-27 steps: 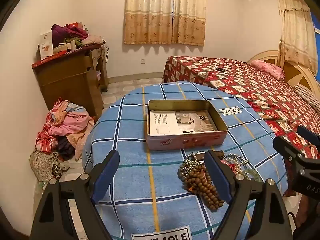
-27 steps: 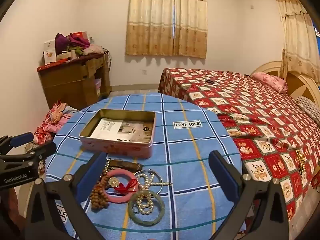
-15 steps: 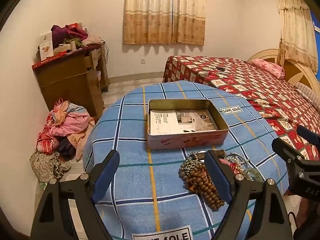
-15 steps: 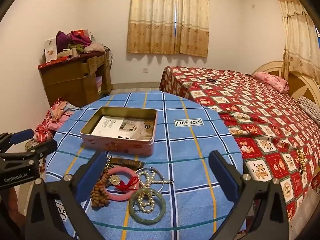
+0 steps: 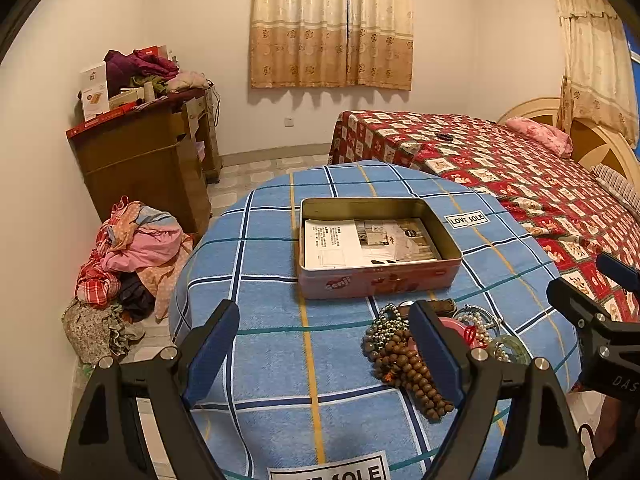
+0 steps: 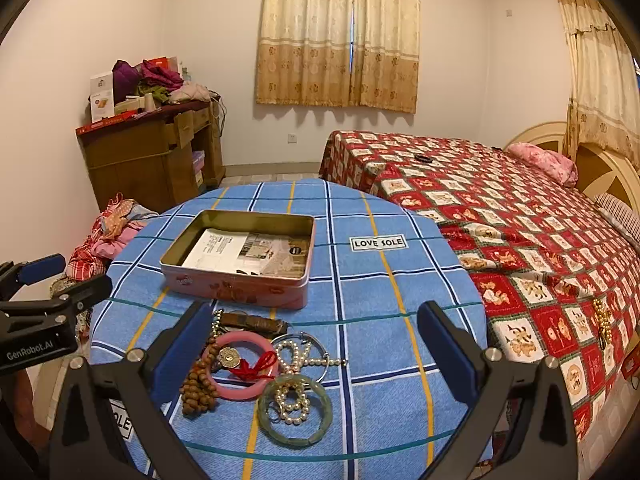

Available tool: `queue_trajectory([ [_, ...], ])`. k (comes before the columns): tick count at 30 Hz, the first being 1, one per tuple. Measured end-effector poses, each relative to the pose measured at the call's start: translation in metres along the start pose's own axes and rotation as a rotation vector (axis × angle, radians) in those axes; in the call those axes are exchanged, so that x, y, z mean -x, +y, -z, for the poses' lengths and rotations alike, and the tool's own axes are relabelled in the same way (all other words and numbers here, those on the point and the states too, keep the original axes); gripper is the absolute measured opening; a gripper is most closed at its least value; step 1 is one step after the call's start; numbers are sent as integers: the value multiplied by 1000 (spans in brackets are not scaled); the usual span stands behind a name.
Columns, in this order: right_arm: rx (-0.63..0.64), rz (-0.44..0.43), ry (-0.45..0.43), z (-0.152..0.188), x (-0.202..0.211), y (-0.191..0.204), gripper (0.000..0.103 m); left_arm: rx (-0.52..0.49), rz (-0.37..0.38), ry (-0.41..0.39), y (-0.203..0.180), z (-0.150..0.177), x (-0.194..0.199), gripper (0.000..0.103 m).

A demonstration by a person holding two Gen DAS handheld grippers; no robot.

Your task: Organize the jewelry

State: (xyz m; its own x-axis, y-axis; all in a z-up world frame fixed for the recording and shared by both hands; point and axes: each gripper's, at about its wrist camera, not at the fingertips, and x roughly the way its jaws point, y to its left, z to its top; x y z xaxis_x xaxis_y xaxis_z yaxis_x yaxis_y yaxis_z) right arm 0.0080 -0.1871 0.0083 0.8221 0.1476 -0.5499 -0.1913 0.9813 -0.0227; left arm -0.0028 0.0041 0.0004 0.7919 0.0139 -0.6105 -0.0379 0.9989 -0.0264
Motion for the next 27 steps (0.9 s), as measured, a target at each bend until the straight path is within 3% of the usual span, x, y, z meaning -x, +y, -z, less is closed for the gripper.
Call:
queue_trajectory([
  [27, 3, -1, 6, 2, -2, 1, 103, -5, -19, 1, -1, 0, -2, 87],
])
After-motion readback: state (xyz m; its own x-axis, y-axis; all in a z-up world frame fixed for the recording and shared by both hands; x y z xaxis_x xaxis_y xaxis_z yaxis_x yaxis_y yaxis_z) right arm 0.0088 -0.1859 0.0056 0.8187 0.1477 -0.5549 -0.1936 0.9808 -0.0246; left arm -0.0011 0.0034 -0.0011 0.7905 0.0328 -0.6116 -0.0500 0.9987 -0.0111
